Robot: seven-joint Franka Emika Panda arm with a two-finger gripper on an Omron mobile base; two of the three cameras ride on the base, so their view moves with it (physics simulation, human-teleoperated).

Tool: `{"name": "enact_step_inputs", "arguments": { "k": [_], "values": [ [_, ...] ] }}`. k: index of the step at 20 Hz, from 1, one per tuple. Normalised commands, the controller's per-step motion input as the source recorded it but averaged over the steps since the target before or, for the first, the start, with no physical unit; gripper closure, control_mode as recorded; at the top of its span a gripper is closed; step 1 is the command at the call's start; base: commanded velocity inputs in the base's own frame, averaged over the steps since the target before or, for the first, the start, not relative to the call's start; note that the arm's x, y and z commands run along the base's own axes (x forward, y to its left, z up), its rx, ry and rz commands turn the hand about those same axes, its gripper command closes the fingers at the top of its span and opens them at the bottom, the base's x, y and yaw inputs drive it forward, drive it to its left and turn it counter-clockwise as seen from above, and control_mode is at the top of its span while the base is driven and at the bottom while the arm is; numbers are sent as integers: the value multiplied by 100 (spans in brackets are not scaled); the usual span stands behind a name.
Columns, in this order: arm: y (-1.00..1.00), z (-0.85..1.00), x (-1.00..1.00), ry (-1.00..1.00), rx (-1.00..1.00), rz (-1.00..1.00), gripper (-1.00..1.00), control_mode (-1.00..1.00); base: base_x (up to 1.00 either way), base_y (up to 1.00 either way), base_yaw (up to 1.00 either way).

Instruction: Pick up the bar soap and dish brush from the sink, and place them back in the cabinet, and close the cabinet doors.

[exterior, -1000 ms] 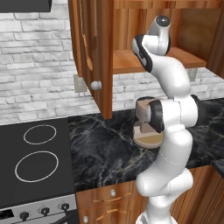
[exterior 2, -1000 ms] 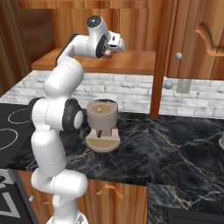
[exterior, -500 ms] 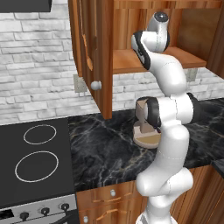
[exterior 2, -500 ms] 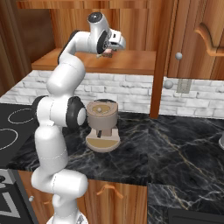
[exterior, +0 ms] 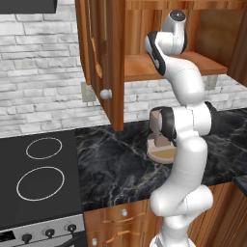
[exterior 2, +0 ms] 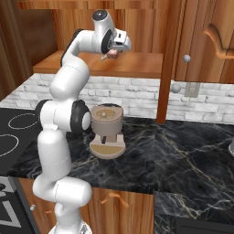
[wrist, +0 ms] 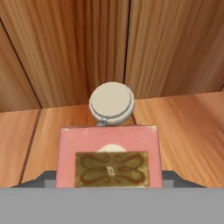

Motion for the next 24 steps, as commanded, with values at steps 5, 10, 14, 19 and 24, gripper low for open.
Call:
{"name": "enact_step_inputs", "arguments": {
  "k": [5, 10, 14, 19, 24],
  "values": [
    [0, -14, 0, -5, 0, 0, -100, -100, 0, 0, 0],
    [-1, -33, 0, -16, 0, 0, -100, -100, 0, 0, 0],
    [-2, -36, -4, -16, 0, 0, -100, -100, 0, 0, 0],
    [-7, -14, -15, -5, 0, 0, -100, -100, 0, 0, 0],
    [-13, 0, -32, 0, 0, 0, -100, -100, 0, 0, 0]
  ]
}}
